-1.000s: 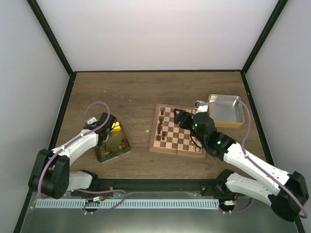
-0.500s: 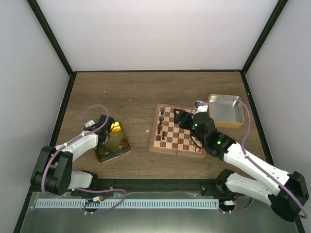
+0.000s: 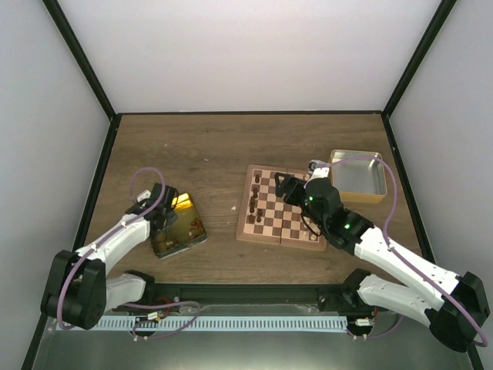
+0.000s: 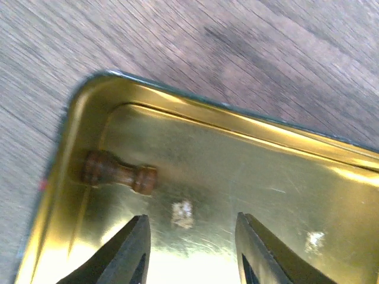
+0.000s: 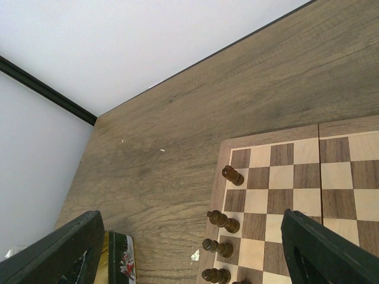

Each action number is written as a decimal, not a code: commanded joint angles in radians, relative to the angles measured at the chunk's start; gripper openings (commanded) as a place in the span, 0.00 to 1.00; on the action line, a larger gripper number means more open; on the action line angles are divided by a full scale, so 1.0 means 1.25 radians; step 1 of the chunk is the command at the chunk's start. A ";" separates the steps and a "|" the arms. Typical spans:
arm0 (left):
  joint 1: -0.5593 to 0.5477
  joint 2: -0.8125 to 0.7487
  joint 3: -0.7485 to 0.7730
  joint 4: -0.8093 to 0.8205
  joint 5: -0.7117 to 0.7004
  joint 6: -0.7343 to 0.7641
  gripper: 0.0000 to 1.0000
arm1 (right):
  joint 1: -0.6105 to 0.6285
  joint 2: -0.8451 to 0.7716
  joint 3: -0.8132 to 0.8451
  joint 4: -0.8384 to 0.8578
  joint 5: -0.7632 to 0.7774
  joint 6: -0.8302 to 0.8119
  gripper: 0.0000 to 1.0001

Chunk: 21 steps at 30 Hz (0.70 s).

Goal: Set up the chess pieces on the board
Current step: Pick up the chess piece from the storage box.

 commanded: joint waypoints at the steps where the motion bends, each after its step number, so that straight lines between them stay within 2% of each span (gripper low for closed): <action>1: 0.006 -0.013 0.019 -0.050 -0.140 -0.038 0.44 | -0.003 -0.008 0.037 0.005 0.000 0.008 0.83; 11: 0.010 0.083 0.015 -0.001 -0.209 -0.179 0.36 | -0.002 -0.010 0.044 -0.006 0.002 0.001 0.83; 16: 0.013 0.136 0.017 0.009 -0.211 -0.189 0.34 | -0.003 -0.015 0.043 -0.011 0.007 0.002 0.83; 21: 0.017 0.146 0.012 0.056 -0.191 -0.133 0.20 | -0.003 -0.012 0.045 -0.011 0.005 0.004 0.83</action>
